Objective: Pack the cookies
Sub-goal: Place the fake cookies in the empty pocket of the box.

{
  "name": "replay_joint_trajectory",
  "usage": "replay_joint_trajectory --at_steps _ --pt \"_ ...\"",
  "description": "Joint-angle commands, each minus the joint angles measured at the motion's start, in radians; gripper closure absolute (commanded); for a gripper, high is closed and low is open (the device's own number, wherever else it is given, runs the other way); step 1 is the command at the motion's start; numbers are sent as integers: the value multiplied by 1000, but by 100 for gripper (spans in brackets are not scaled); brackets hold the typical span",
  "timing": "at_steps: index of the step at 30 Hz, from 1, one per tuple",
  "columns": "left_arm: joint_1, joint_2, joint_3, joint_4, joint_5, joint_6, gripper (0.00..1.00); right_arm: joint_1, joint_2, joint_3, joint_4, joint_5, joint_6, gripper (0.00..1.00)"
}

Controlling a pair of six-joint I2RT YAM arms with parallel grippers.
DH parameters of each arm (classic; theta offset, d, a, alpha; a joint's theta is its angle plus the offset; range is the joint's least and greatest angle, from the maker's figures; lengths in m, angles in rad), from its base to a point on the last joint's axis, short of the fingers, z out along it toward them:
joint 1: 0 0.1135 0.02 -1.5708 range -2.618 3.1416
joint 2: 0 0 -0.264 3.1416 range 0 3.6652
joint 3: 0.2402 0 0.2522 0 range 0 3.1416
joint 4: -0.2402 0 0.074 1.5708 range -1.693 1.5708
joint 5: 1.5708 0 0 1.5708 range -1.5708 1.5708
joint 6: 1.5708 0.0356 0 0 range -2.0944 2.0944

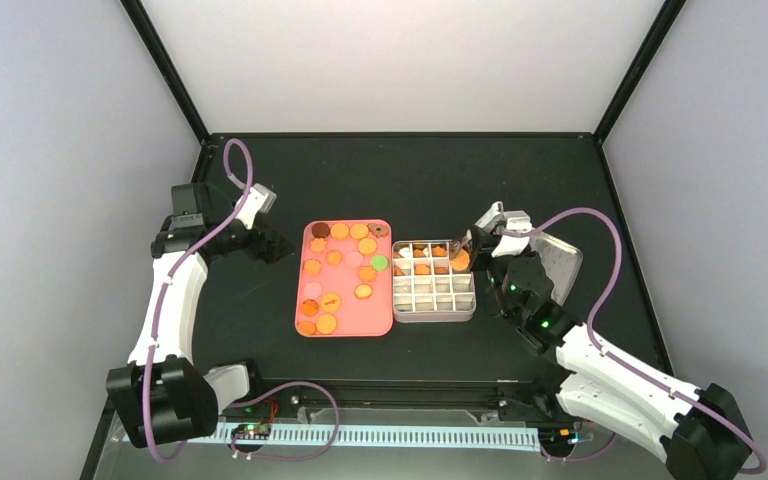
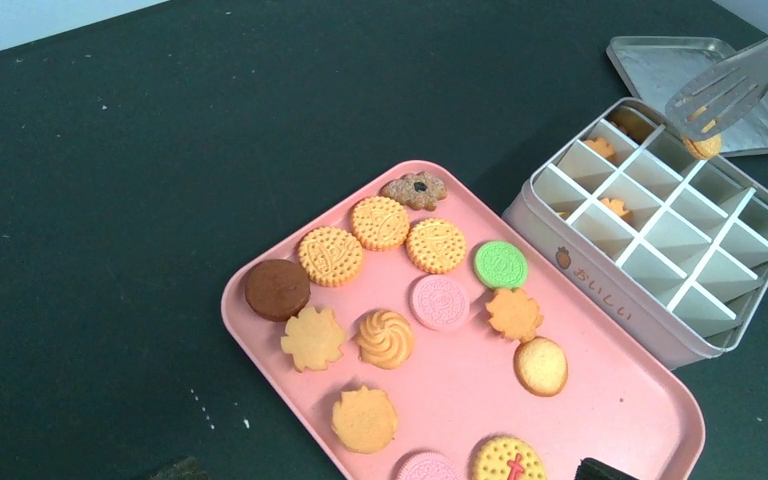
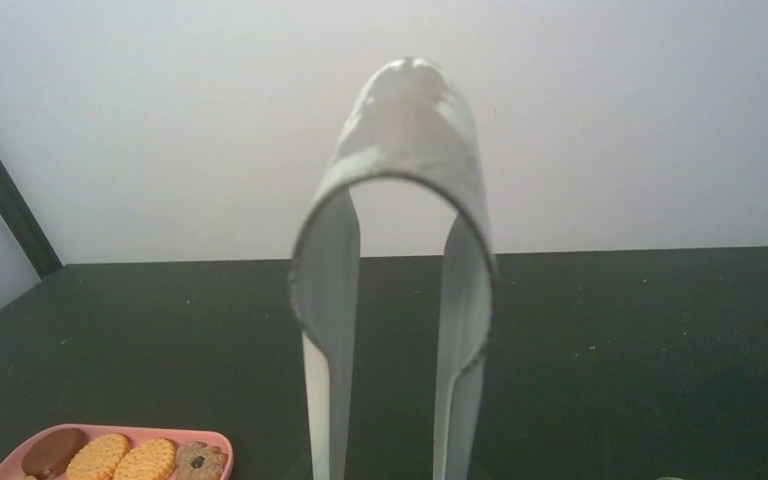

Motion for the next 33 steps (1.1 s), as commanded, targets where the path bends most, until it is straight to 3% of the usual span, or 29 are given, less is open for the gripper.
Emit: replay_joint_trajectory --at_steps 1,13,23,33 --pt "10 -11 31 5 27 21 1 -10 -8 -31 104 25 33 86" --pt "10 -9 30 4 24 26 1 -24 53 -67 206 3 10 83" --pt "10 -5 31 5 21 28 1 -35 79 -43 194 -29 -9 81" --pt "10 -7 30 -3 21 31 1 -35 43 -34 136 -36 -18 55"
